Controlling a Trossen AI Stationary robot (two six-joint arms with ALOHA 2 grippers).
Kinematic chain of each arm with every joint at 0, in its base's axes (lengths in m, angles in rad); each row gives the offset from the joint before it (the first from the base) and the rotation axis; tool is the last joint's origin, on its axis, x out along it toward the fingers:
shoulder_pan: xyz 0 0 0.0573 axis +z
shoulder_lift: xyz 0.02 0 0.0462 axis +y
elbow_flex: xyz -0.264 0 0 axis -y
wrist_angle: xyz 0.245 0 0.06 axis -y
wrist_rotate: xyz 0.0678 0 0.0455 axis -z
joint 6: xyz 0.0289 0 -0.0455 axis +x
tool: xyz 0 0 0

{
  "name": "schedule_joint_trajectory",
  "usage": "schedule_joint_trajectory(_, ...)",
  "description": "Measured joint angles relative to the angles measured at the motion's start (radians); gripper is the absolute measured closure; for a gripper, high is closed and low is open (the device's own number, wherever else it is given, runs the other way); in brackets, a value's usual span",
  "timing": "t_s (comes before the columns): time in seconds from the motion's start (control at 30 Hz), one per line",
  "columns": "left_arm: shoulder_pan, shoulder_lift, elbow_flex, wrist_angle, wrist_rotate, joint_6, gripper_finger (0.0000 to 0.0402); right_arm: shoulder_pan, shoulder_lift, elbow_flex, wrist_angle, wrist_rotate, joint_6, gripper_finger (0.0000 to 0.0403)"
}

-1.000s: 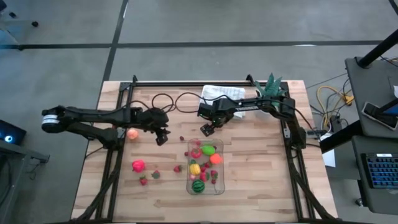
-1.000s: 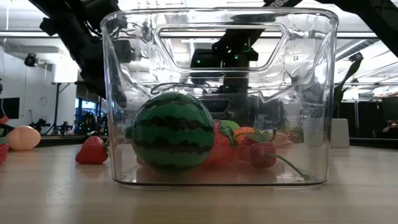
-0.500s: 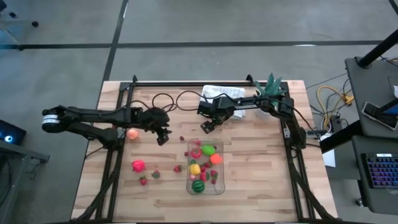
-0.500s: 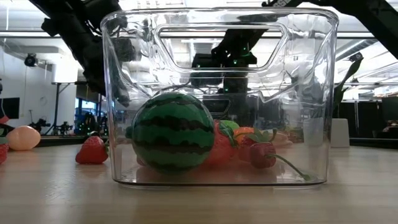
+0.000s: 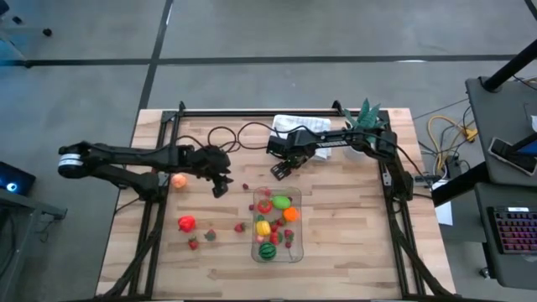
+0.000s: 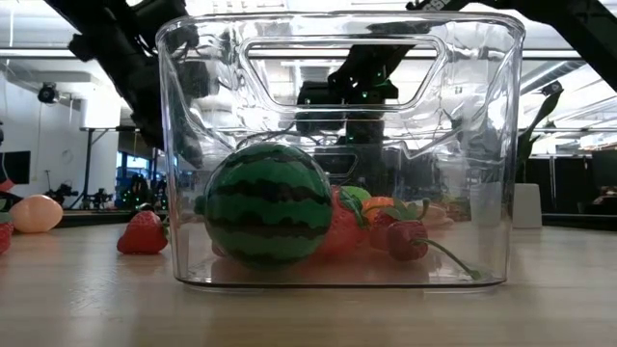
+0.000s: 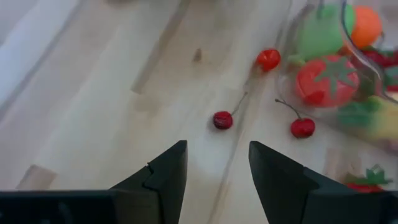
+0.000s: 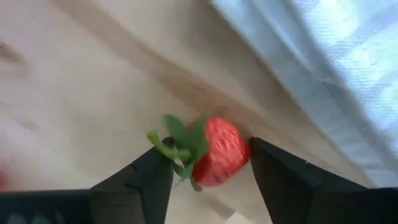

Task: Pick and placing Produce into tupperware
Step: Put the red strawberry into the transparent bin

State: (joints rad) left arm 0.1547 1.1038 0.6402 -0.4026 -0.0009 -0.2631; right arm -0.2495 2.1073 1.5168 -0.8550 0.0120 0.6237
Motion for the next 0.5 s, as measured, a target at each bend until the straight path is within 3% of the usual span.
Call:
schedule_joint_trajectory(0.2,-0.005,0.122,-0.014,0.088,0.051,0.118,0.0244,0.013,-0.082,0.013,0.005,-0.046,-0.007,0.023)
schedule_joint_trajectory(0.5,-0.007,0.291,-0.005,0.115,0.06,0.123,0.0244,0.063,-0.303,0.01,-0.056,-0.015,-0.025,0.0264)
